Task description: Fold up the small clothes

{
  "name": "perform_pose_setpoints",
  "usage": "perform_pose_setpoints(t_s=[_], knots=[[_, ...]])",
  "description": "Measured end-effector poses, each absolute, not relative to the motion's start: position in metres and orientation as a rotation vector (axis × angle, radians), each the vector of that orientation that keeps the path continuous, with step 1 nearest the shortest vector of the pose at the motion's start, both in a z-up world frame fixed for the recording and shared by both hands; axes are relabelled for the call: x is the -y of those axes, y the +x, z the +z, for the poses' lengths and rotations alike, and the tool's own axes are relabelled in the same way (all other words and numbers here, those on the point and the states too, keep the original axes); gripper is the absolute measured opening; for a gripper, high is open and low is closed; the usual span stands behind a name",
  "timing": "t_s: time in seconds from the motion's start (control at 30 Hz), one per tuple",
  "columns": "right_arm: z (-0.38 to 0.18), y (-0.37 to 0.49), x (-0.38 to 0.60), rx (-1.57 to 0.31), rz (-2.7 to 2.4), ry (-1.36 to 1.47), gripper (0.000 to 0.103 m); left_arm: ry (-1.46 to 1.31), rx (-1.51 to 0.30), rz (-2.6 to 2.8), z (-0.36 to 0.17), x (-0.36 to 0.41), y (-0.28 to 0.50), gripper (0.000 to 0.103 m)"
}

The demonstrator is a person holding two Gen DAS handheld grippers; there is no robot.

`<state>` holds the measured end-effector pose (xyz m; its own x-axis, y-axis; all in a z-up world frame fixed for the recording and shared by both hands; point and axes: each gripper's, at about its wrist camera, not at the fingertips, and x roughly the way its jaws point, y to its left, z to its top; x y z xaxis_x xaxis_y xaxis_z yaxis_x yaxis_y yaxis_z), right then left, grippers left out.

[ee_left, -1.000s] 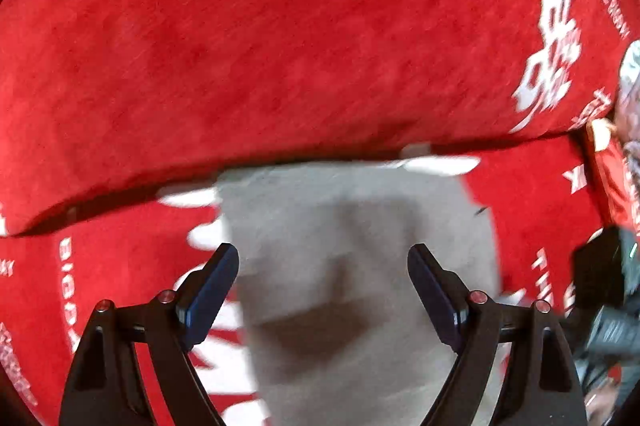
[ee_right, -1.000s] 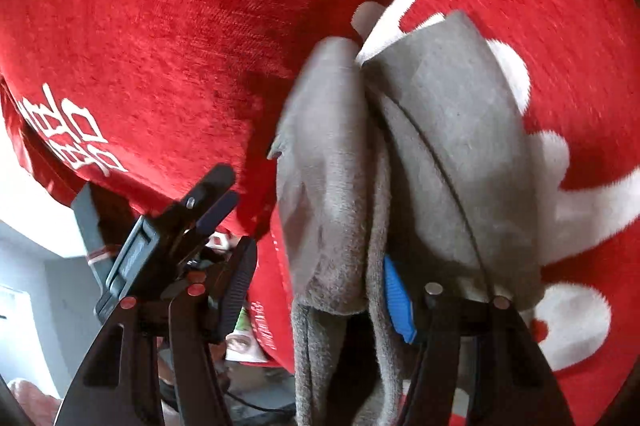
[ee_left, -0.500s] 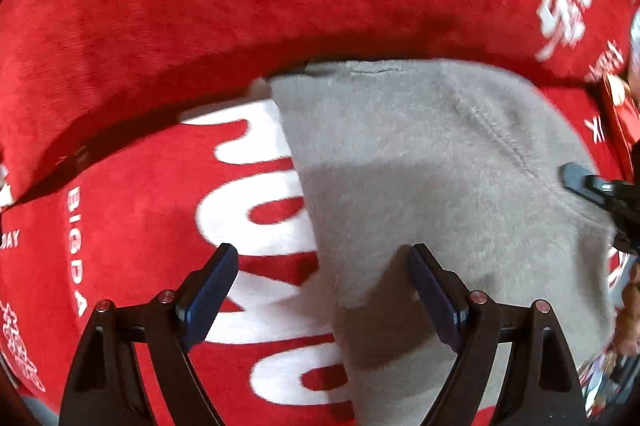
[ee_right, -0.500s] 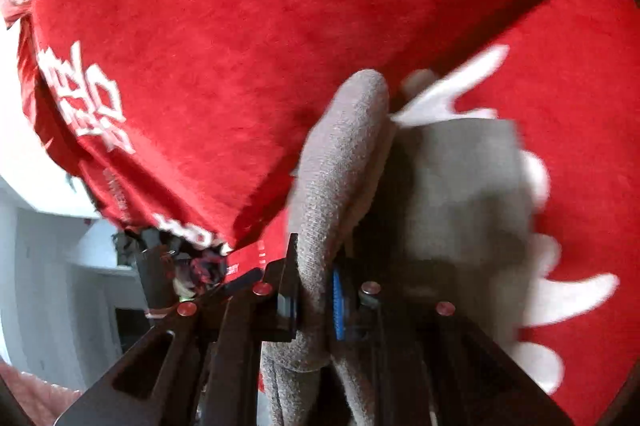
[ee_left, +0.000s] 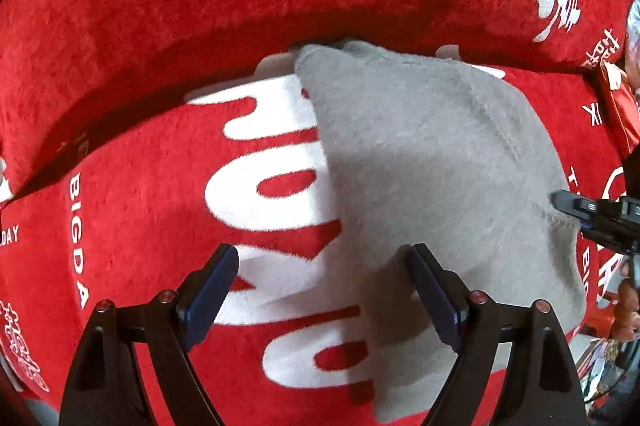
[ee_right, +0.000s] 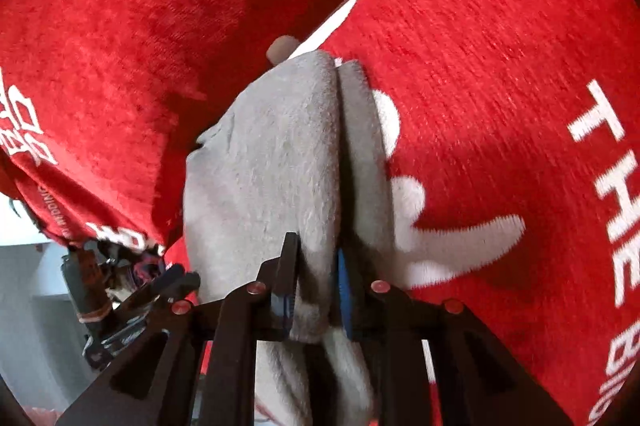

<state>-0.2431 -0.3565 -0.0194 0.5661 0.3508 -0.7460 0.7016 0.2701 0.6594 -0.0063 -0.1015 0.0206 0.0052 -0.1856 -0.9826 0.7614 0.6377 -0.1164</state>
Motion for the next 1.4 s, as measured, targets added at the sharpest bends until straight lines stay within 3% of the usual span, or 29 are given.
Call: perform_pose_setpoints(t_s=[0.17, 0.5, 0.57, 0.63, 0.83, 1.0, 1.17, 1.4], knots=[[-0.009, -0.267, 0.335, -1.032, -0.249, 1.386, 0.048, 0.502, -1.409, -0.821, 0.017, 0.082, -0.013, 0.088], [0.039, -0.284, 0.3, -1.007, -0.289, 1.212, 0.047, 0.506, -1.442, -0.823, 0.015, 0.075, -0.02, 0.088], [0.031, -0.27, 0.292, -1.119, -0.27, 1.142, 0.036, 0.493, -1.459, -0.812, 0.012, 0.074, -0.019, 0.088], [0.012, -0.257, 0.284, -1.253, -0.253, 1.091, 0.006, 0.487, -1.468, -0.8, 0.013, 0.074, -0.018, 0.088], [0.029, -0.251, 0.278, -1.362, -0.26, 0.896, 0.005, 0.541, -1.438, -0.876, 0.019, 0.075, -0.032, 0.088], [-0.009, -0.263, 0.28, -1.499, -0.319, 0.864, 0.005, 0.608, -1.465, -0.866, -0.006, 0.073, -0.053, 0.088], [0.001, -0.272, 0.286, -1.451, -0.359, 0.945, 0.006, 0.627, -1.46, -0.859, 0.001, 0.064, -0.052, 0.088], [0.055, -0.284, 0.325, -1.185, -0.482, 1.029, 0.007, 0.467, -1.314, -0.818, 0.057, 0.08, -0.006, 0.088]])
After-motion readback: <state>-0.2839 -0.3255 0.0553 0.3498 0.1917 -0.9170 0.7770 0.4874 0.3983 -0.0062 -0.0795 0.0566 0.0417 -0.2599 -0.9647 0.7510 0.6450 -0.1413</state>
